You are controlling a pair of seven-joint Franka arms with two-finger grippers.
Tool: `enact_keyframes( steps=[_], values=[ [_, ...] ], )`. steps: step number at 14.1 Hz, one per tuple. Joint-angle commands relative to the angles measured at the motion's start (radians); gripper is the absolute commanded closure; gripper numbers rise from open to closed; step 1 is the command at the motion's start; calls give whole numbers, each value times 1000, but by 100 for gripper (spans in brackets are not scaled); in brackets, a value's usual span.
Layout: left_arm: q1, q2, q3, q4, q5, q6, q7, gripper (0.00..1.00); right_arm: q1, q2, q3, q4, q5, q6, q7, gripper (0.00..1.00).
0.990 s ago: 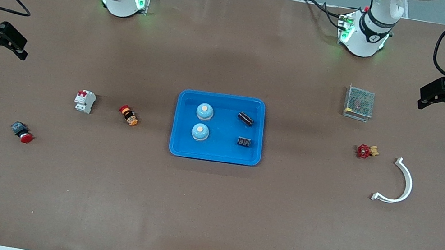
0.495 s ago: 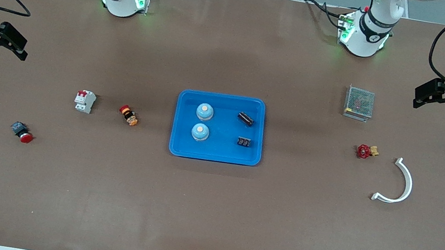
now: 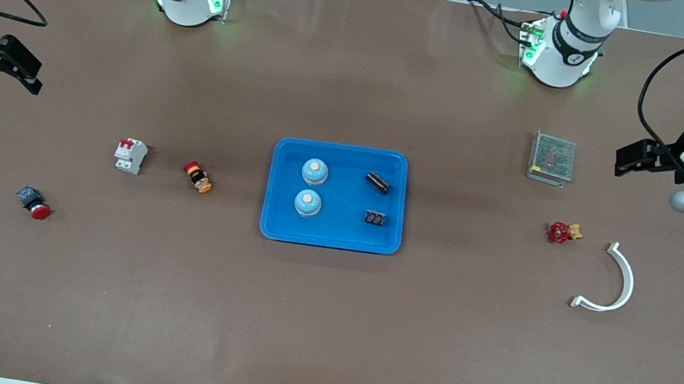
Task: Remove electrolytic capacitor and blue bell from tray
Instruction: 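Move the left gripper toward the brown capacitors in the blue tray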
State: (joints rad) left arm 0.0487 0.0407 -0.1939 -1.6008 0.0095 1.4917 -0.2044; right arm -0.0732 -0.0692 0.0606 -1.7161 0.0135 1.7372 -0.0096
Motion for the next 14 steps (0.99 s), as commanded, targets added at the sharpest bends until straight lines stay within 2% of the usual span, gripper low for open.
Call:
enact_keyframes(
  steps=[1,8,11,14],
  values=[
    [-10,42,-25,19,12,-8,-65,0,-8,-14,1,0,2,1,11,0],
    [-17,64,-29,22,10,-2,-70,0,-3,-14,5,1,-1,-11,13,0],
    [-27,64,-42,24,3,-1,-160,0,-7,-14,4,3,-1,-13,13,0],
    [-39,64,-52,22,3,-1,-171,0,-8,-14,4,12,-1,-27,11,0]
  ],
)
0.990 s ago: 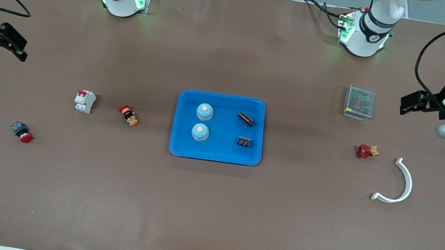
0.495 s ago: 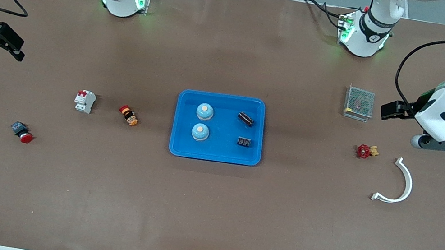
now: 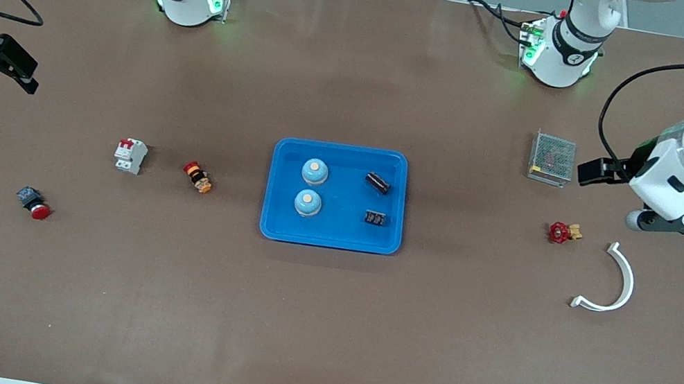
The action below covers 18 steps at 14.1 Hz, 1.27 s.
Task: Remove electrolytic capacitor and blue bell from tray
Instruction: 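Move the left gripper toward the brown capacitors in the blue tray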
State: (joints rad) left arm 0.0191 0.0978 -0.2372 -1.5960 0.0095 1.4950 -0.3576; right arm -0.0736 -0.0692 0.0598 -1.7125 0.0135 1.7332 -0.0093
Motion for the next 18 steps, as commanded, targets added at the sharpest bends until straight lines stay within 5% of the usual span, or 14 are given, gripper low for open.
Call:
enact_keyframes(
  steps=[1,13,18],
  values=[
    [-19,8,-7,16,6,-4,-20,0,-8,-12,3,14,-1,-32,11,0],
    [-86,51,-20,-19,12,2,-184,0,6,12,9,42,-6,-26,8,0],
    [-96,45,-51,-162,0,134,-266,0,21,97,9,34,-3,-70,0,0]
  ],
)
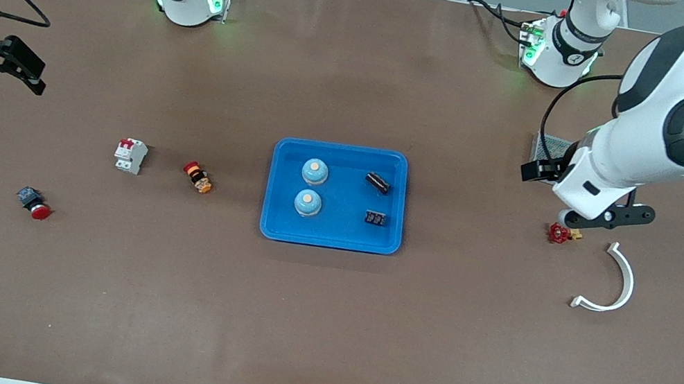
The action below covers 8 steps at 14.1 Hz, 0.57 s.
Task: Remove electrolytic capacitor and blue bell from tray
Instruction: 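Move the left gripper toward the brown capacitors in the blue tray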
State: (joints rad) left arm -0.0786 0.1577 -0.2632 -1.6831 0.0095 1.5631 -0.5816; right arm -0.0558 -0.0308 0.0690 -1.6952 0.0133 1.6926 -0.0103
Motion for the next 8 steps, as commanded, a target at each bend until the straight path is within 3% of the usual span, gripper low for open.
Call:
enact_keyframes(
  steps=[1,4,8],
  values=[
    [2,-13,-53,-107,-2,104,-93,0,4,63,0,19,-3,-30,0,0],
    [0,6,-141,-184,-5,230,-298,0,40,66,0,22,-7,-25,-2,0],
    [-50,121,-202,-182,-3,348,-574,0,76,83,0,20,8,33,0,0]
  ],
)
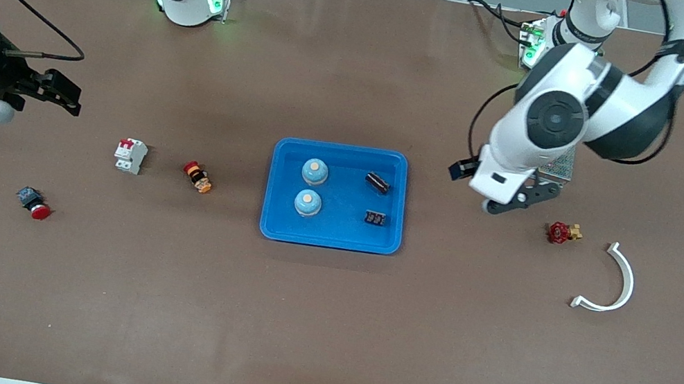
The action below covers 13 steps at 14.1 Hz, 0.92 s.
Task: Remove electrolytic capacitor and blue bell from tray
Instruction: 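Move the left gripper toward the brown capacitors in the blue tray, then lower the left gripper onto a capacitor while the right gripper reaches the bell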
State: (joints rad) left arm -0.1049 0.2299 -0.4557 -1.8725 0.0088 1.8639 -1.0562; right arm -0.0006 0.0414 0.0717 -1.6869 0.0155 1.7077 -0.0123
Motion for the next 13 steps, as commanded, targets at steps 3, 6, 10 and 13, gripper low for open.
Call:
enact_keyframes(
  steps=[3,6,10,13],
  values=[
    [-61,100,-9,7,-1,121,-226,0,28,11,-3,24,-6,43,0,0],
    [-104,152,-9,7,0,190,-353,0,33,20,-3,49,-9,41,2,0],
    [-145,215,-9,6,4,291,-500,9,56,35,-1,47,7,35,18,0],
    [-171,261,-8,7,13,383,-605,18,135,73,-1,39,20,64,109,0]
  ],
)
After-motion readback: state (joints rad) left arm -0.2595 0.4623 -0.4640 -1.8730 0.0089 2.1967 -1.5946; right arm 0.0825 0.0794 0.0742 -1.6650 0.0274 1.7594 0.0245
